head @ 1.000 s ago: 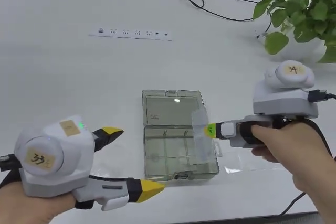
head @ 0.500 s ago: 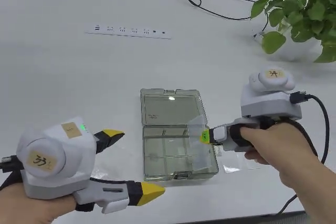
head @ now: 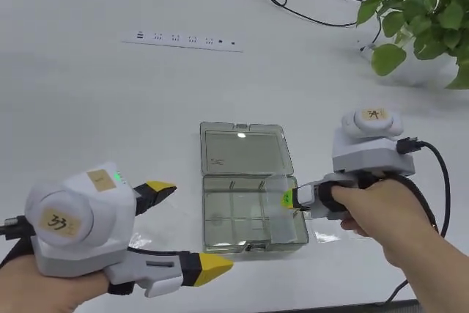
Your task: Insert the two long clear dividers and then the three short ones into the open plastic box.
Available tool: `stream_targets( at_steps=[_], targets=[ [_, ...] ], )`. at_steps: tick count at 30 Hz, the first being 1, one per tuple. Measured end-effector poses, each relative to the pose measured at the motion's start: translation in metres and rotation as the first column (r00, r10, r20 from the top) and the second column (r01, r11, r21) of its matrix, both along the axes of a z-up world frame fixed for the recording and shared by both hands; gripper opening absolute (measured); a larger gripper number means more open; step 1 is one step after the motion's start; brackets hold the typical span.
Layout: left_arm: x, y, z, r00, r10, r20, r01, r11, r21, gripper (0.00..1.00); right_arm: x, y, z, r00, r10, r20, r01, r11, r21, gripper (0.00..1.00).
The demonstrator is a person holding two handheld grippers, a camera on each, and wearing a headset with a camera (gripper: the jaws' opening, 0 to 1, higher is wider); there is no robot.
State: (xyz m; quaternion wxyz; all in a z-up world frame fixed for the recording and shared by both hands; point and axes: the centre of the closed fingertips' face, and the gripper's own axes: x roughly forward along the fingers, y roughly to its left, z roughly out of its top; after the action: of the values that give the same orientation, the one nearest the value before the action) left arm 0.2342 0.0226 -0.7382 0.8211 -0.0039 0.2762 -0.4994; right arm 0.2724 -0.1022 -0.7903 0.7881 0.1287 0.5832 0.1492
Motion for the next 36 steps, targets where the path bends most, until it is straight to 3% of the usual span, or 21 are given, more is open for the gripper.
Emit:
stream_targets(
  at_steps=[16, 36],
  targets=[
    [0.000, -0.002, 0.000, 1.000, 0.000, -0.012, -0.001, 1.000, -0.008, 0.83, -0.002, 0.004, -0.003, 1.000, -0.002, -0.006, 0.002, 1.000, -0.002, 0.06],
    [-0.001, -0.001, 0.000, 1.000, 0.006, -0.020, -0.006, 1.000, -0.017, 0.83, 0.008, 0.001, -0.003, 1.000, 0.000, -0.009, 0.000, 1.000, 0.006, 0.06]
  ],
)
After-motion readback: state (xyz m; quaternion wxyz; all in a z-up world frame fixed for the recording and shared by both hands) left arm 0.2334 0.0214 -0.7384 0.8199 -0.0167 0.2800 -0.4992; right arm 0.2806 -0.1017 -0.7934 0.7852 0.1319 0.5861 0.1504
